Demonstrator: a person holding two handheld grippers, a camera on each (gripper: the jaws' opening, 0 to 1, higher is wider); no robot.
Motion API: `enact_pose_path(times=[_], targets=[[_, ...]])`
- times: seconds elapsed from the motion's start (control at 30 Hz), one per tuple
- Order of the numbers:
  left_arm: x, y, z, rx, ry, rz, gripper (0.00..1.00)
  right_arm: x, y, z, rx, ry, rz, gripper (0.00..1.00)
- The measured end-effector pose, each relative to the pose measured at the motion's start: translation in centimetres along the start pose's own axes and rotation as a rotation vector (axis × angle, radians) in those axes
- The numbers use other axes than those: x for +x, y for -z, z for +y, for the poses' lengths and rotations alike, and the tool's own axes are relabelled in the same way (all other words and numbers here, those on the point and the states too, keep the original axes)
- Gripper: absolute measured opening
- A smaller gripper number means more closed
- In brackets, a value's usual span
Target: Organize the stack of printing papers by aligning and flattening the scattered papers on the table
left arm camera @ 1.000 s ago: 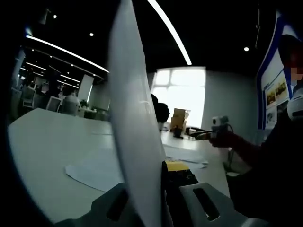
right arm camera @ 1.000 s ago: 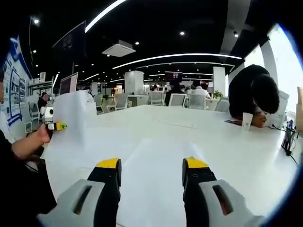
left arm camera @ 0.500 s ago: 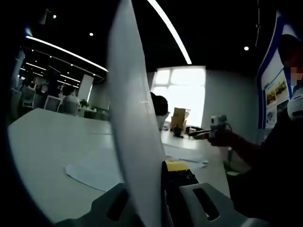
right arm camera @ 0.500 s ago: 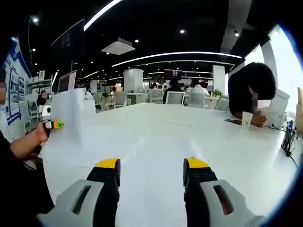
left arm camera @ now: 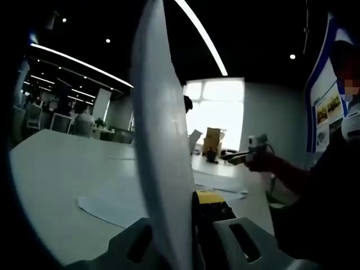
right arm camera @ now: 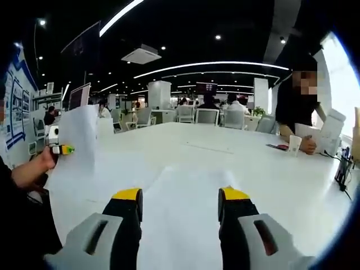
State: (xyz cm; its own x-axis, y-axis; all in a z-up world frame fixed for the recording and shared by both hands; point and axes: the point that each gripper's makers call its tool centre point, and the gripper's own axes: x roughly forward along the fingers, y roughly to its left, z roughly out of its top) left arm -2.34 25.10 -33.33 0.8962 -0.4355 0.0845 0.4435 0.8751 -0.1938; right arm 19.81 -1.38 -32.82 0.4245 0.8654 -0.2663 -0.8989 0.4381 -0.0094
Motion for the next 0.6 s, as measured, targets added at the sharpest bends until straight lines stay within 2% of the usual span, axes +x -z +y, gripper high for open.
enact_pose_path(times=[0.6], targets=[[0.1,0.2,0.1,0.028,-0.010,0.009,0.06,1.1,-0.4,-1.1,-0.006,0.006,0.012,0.49]])
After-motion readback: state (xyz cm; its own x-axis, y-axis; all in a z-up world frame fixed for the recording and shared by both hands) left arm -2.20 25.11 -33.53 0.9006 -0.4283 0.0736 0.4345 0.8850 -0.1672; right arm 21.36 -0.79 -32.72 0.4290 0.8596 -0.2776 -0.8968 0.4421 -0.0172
